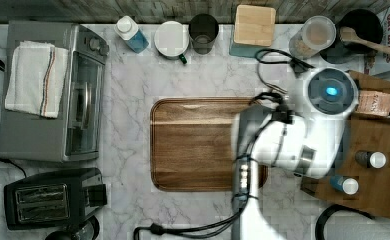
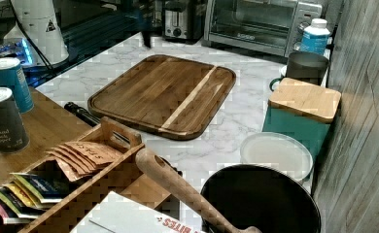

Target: Open the drawer.

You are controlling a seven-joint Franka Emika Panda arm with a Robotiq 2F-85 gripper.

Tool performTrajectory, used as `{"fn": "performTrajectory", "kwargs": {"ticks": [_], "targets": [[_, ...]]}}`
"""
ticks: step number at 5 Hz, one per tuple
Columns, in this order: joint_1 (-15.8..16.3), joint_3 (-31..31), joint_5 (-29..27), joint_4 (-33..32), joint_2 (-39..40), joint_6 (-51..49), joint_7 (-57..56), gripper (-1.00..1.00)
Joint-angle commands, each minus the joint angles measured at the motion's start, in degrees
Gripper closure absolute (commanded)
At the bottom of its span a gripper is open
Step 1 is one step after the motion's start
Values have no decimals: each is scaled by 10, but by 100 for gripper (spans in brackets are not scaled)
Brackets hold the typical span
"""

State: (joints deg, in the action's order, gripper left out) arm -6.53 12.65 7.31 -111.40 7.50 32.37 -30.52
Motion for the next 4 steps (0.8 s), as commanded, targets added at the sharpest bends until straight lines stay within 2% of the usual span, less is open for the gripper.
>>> {"fn": "performTrajectory", "kwargs": {"ticks": [1, 2, 4], "targets": [[-50, 17, 13, 10, 27, 29, -98, -100], [-54, 14, 20, -16, 17, 68, -112, -100], [-63, 10, -6, -10, 18, 64, -163, -100]]}}
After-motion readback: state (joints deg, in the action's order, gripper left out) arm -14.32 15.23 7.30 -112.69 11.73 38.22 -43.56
